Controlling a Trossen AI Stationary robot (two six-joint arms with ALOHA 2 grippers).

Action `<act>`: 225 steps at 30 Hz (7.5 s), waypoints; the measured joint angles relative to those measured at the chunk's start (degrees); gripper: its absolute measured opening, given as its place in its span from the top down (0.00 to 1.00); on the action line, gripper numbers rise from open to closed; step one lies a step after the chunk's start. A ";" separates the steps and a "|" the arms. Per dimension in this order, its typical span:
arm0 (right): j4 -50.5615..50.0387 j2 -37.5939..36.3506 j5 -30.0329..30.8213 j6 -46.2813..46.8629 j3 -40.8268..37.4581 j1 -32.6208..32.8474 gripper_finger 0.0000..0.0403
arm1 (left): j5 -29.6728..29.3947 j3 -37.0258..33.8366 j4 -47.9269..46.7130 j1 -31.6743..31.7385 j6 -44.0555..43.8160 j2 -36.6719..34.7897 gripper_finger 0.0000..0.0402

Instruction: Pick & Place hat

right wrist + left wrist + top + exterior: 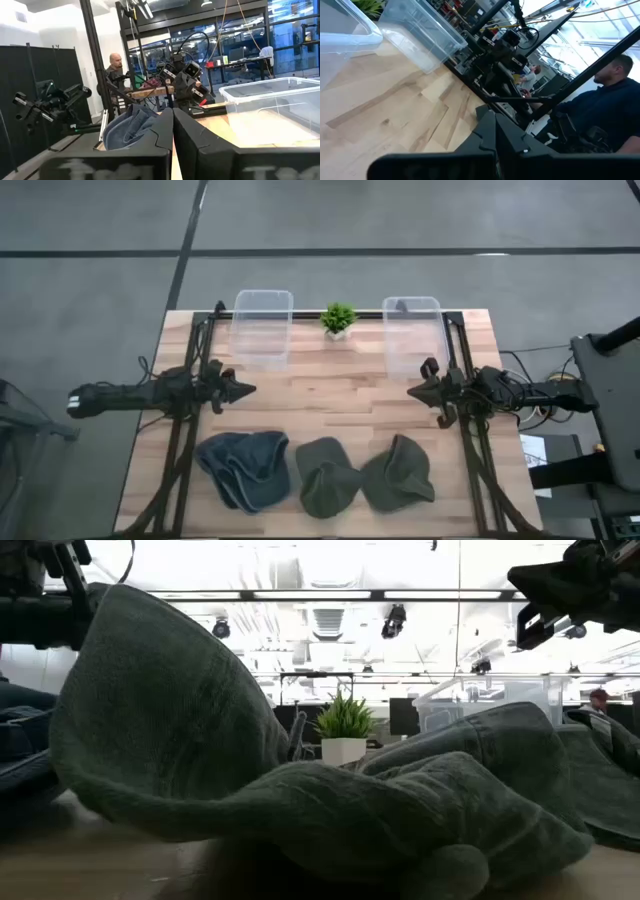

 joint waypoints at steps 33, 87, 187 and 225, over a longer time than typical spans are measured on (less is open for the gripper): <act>0.00 -0.01 0.00 0.00 0.00 0.00 0.98 | 0.01 0.01 0.00 -0.02 0.00 0.00 1.00; -36.11 30.78 -23.04 39.09 42.93 1.81 0.98 | -22.50 0.00 2.62 -0.02 -24.20 0.06 1.00; -100.15 63.16 8.00 8.92 85.66 -1.07 0.98 | -11.68 0.01 0.10 -0.01 -26.64 0.06 1.00; -99.14 52.41 45.13 2.51 101.83 -15.29 0.98 | -11.54 0.00 0.07 -0.02 -26.84 0.06 1.00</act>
